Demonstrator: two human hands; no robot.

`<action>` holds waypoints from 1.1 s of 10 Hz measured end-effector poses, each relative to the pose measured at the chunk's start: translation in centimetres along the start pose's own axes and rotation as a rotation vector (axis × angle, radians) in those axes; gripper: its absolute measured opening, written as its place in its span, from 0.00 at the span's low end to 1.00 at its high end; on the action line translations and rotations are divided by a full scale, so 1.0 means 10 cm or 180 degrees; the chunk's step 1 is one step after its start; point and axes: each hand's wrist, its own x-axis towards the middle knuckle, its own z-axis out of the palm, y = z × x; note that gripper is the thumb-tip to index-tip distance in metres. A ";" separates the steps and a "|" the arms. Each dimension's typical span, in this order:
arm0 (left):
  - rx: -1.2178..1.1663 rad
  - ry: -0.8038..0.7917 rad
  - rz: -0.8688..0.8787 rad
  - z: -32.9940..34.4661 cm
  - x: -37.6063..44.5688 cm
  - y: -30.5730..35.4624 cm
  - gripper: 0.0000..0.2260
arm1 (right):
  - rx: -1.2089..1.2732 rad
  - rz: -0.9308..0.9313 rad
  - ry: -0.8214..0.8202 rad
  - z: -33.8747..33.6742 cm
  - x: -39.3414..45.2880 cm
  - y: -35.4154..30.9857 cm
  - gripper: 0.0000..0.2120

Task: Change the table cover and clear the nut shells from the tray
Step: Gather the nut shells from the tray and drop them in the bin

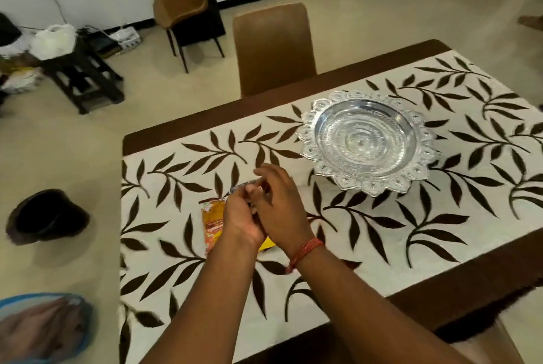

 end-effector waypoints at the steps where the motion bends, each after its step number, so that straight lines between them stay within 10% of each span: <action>1: -0.0294 0.0172 0.0258 -0.31 -0.29 0.27 0.16 | 0.1637 0.1117 -0.0015 0.53 -0.18 -0.25 0.12; 6: -0.1767 0.0641 0.1865 -3.95 -2.72 1.97 0.11 | 0.3631 0.2368 -0.1400 3.81 -2.84 -2.43 0.13; 9: -0.1659 0.1061 0.2387 -5.43 -3.81 2.61 0.14 | 0.1839 0.1291 -0.2682 5.11 -3.93 -3.15 0.19; 11: -0.1606 0.1157 0.2605 -5.85 -3.84 3.04 0.14 | 0.2753 0.2255 -0.2610 5.86 -4.00 -3.32 0.15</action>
